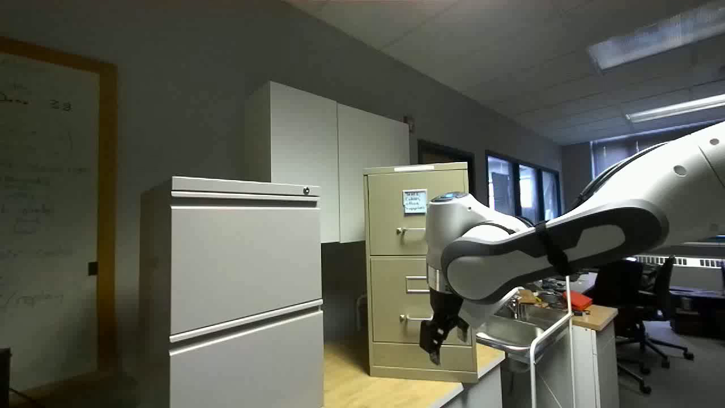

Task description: Open the bottom drawer of the file cabinet on the right

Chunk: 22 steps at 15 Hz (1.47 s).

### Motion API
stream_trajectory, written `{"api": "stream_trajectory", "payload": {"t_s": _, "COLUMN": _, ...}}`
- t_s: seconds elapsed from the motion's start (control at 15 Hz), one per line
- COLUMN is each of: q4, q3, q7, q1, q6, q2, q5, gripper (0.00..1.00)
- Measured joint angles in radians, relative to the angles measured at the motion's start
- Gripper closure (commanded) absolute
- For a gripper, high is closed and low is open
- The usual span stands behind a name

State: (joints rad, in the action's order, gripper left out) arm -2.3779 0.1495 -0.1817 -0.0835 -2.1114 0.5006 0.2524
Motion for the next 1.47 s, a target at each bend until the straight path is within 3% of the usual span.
{"api": "stream_trajectory", "payload": {"t_s": 1.0, "q4": 0.019, "q3": -0.015, "q7": -0.042, "q1": -0.002, "q6": -0.010, "q2": -0.008, "q5": 0.001, "gripper": 0.00}}
{"api": "stream_trajectory", "payload": {"t_s": 1.47, "q4": 0.235, "q3": -0.099, "q7": -0.134, "q1": -0.026, "q6": -0.092, "q2": -0.127, "q5": -0.093, "gripper": 0.00}}
